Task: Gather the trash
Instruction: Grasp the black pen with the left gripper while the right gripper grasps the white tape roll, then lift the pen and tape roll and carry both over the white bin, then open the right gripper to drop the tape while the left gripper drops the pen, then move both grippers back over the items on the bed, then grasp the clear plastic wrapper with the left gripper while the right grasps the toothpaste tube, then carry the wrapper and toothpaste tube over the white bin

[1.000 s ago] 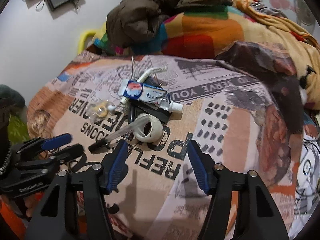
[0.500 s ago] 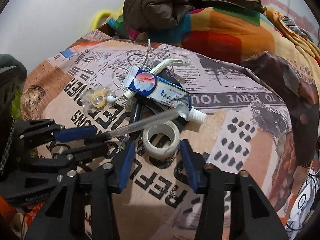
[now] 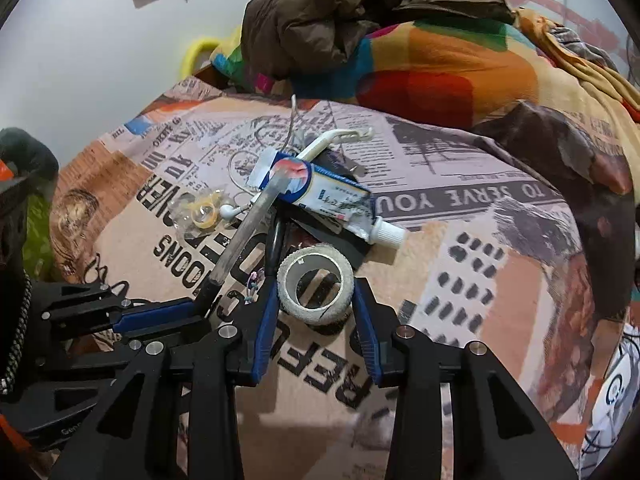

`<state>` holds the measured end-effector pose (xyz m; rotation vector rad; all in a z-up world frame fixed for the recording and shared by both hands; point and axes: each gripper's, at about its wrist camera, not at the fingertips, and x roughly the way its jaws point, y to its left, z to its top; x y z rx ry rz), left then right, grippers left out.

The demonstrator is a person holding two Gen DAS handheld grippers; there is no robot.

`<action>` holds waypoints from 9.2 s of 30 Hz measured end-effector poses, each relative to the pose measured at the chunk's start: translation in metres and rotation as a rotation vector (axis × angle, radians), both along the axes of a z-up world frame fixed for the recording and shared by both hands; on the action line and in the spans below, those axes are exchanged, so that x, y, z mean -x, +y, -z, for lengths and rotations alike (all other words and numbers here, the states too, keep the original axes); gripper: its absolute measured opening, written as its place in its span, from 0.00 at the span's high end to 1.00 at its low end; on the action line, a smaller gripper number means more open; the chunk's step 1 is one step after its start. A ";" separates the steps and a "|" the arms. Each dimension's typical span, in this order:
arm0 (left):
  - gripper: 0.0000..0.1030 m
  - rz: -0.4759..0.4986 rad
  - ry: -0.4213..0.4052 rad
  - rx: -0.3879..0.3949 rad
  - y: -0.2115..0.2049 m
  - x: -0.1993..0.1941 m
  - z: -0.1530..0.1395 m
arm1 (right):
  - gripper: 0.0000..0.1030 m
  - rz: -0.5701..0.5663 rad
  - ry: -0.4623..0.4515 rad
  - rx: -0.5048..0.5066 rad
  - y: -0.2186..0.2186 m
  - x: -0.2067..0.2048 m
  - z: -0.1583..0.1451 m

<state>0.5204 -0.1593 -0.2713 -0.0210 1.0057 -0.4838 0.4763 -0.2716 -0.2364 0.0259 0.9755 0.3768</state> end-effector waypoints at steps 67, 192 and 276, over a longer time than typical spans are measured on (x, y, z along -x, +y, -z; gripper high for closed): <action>0.92 -0.831 -0.106 -0.058 0.371 0.330 -0.071 | 0.67 -0.590 -0.071 -0.039 0.346 0.221 -0.092; 0.50 -0.327 0.043 -0.032 0.071 -0.037 -0.019 | 0.44 0.032 -0.021 0.021 -0.011 -0.035 -0.008; 0.93 -0.686 -0.337 -0.077 0.298 0.272 -0.174 | 0.82 -0.421 -0.200 -0.025 0.244 0.170 -0.141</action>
